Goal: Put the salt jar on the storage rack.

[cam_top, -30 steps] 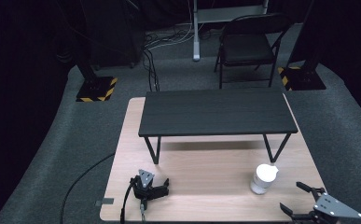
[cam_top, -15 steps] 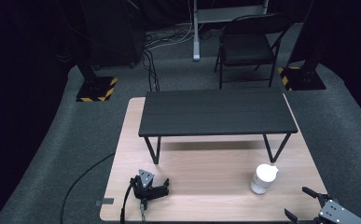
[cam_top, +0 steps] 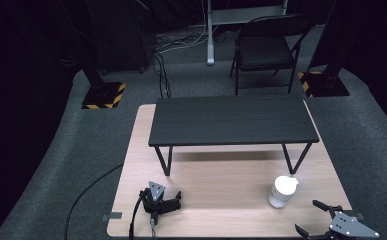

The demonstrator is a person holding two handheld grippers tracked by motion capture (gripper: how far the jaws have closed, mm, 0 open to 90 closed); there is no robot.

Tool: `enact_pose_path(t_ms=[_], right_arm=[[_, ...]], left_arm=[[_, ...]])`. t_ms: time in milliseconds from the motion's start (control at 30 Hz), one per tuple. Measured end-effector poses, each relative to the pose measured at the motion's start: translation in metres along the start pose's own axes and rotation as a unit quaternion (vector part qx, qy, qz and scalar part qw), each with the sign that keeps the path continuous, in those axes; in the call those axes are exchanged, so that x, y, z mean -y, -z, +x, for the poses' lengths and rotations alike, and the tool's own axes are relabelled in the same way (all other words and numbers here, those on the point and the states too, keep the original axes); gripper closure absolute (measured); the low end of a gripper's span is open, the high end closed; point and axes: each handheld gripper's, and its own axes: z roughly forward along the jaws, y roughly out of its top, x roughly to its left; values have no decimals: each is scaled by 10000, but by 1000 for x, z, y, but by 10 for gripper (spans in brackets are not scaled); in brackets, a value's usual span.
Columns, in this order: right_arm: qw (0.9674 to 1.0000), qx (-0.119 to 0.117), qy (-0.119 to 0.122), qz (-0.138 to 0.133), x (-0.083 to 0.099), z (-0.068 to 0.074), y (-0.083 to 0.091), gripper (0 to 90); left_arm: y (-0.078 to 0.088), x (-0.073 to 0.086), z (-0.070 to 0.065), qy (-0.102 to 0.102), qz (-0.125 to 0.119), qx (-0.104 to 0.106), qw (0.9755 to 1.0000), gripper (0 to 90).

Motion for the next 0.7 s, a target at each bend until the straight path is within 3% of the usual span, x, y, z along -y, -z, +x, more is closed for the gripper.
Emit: enact_pose_path(t_ms=[133,700], right_arm=[[10000,-26,70,28,-3,-3,-7,0],[9995,-188,-225,62,-14,-18,-54,0]], left_arm=[[0,0,0,0,0,0,10000,3],[0,0,0,-8,0,-1,10000,3]])
